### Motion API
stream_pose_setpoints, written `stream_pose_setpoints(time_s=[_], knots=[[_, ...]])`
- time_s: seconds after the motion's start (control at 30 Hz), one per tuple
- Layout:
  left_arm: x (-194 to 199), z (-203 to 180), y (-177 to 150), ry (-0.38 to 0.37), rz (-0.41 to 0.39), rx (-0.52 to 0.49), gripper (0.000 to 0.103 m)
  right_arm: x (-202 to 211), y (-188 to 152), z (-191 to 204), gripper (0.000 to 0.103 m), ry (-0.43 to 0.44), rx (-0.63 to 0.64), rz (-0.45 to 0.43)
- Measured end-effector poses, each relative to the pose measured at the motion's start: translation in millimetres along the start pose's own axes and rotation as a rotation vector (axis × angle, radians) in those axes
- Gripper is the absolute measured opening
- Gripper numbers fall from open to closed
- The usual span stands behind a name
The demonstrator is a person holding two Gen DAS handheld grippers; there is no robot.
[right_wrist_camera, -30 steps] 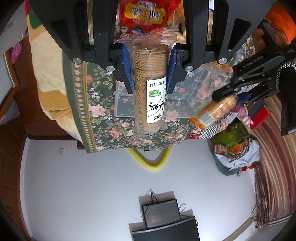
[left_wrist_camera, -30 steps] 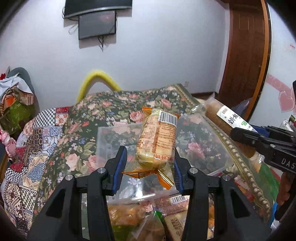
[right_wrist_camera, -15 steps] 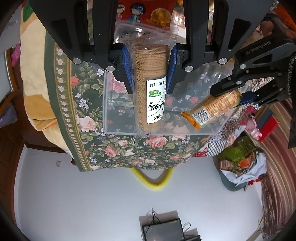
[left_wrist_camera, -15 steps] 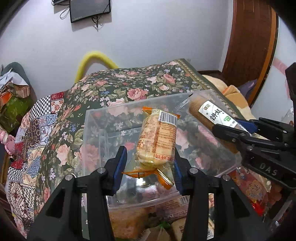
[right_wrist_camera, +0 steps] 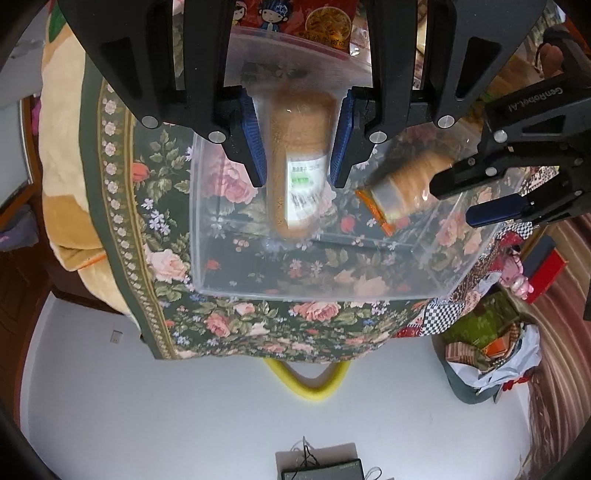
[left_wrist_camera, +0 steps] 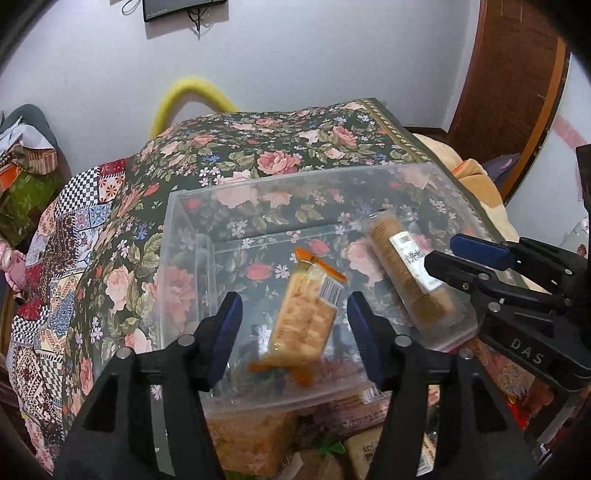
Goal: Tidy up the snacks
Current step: 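Drop the biscuit tube into the box with the right tool while the left drops the bread, then grasp the red snack bag with the right tool while the left tool grasps the clear cookie bag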
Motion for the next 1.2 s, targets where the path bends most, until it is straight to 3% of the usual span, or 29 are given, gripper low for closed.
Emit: stream_pose_setpoints(time_s=[0.3,0.57,0.7,0.9,1.2], knots=[[47.9,-3.5,7.5,-0.022,-0.093,0.009,0.060,35.2,7.7,1.3,0.034,0.009,0.011,-0.069],[99.8,5.2,3.5,-0.017,-0.171,0.012,0.069,76.4,6.8,0.8,0.038,0.005,0.003,-0.127],[114.1,10.0,-11.8,-0.014,-0.167,0.011,0.070,93.1,-2.2,-0.6,0.046,-0.002,0.003,-0.141],[122.1,15.0,-41.0,-0.013,-0.139,0.000,0.070,102.9,-19.6,-2.4,0.048,-0.008,0.000,-0.121],[101.2,18.5,-90.3,-0.039,-0.037,0.020,0.070,92.1,-55.7,-6.7,0.054,0.020,-0.045,-0.036]])
Point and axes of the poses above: each gripper's, at about its wrist camera, not at the fingertips, and x roughly against the way its jaws point, z to its left, y to its top, the point moved 4 cm from there along -x, roughly the way its jaws point, and after that the axes turned 7 degrees about -z, right-handed, at the moved point
